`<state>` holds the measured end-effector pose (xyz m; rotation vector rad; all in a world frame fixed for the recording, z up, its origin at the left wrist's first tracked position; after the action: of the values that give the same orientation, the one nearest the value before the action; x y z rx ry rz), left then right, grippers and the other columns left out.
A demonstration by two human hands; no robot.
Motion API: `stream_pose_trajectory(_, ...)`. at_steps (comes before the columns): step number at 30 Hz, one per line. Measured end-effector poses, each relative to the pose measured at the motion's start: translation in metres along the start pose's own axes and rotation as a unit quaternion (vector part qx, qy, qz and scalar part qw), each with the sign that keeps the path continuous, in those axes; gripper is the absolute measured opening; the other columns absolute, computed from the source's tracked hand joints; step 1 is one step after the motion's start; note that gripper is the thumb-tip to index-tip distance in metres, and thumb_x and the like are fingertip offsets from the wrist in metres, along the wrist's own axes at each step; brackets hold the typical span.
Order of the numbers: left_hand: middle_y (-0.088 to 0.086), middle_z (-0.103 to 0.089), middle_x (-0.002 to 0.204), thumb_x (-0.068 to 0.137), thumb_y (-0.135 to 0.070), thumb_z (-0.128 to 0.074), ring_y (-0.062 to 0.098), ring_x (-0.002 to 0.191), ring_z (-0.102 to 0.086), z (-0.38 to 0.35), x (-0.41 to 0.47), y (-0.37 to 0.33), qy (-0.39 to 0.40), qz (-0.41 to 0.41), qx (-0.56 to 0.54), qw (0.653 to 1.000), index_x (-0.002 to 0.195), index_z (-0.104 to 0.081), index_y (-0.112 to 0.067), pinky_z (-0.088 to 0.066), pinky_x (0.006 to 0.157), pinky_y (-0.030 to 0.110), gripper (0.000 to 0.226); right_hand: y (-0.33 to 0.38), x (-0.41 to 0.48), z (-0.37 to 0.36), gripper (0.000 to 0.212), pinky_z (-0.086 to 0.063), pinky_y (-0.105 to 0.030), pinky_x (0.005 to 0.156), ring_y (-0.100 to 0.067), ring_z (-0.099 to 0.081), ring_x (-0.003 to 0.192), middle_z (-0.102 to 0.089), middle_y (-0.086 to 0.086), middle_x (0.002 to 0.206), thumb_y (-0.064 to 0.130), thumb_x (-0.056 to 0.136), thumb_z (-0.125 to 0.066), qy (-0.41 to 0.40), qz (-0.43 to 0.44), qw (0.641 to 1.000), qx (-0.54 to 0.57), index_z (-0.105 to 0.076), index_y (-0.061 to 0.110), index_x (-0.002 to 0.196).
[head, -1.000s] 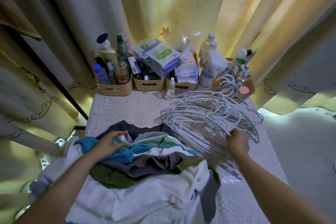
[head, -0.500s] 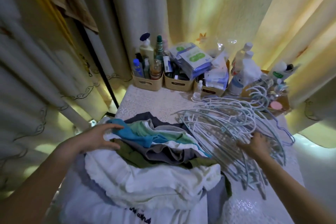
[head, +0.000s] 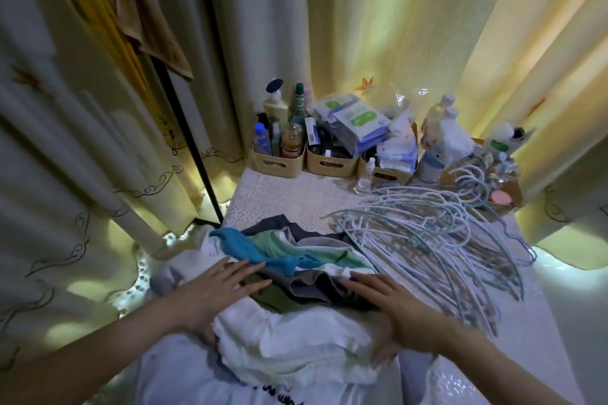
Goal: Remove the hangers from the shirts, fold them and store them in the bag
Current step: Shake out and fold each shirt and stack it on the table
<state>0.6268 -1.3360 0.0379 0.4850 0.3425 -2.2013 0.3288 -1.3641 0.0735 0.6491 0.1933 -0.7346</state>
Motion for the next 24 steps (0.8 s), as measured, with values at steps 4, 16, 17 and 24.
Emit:
stream_pose_trajectory(4,-0.013,0.029,0.154,0.060,-0.064,-0.072,0.012,0.144,0.017,-0.007,0.013,0.017,-0.029,-0.004,-0.049,0.998,0.141,0.021,-0.048,0.005,0.117,0.041,0.124,0.000,0.024,-0.043,0.133,-0.004,-0.056,0.114,-0.033,0.013,0.145,0.023,0.004,0.157,0.070,0.051,-0.074,0.056,-0.071,0.990,-0.104,0.030,0.056,0.133)
stream_pose_trajectory(16,-0.012,-0.063,0.118,0.064,-0.035,-0.074,0.007,0.108,-0.059,0.018,0.012,0.028,-0.130,0.056,-0.367,0.919,0.122,-0.050,-0.040,-0.048,0.088,0.026,0.064,0.010,0.021,0.006,0.027,-0.046,-0.032,0.069,-0.023,-0.063,0.088,-0.068,-0.001,0.095,0.027,0.071,-0.070,-0.090,-0.130,0.985,0.070,-0.061,0.028,0.097)
stream_pose_trajectory(17,-0.013,-0.066,0.109,0.065,-0.031,-0.076,0.005,0.102,-0.062,0.032,0.004,0.028,-0.139,0.050,-0.408,0.901,0.114,-0.054,-0.042,-0.050,0.085,0.028,0.055,0.016,0.012,0.021,0.027,-0.050,-0.035,0.073,-0.019,-0.064,0.086,-0.069,0.001,0.094,0.026,0.072,-0.072,-0.077,-0.124,0.983,0.110,-0.064,0.027,0.097)
stream_pose_trajectory(24,-0.015,-0.067,0.099,0.052,-0.044,-0.075,-0.006,0.091,-0.061,0.149,-0.041,0.052,-0.171,0.016,-0.510,0.843,0.105,-0.056,-0.025,-0.045,0.071,0.007,0.059,0.060,-0.018,0.146,0.024,-0.052,-0.021,0.077,0.004,-0.062,0.080,-0.070,0.010,0.089,0.028,0.071,-0.078,-0.060,-0.079,0.978,0.183,-0.065,0.019,0.089)
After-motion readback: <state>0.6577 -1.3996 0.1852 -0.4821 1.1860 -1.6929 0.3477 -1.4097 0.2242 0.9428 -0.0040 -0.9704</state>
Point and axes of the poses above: each hand's wrist, its own x-axis towards the middle knuckle, its own z-axis out of the back of the hand, y = z × x, the point moved 7 cm from there along x, towards the middle knuckle
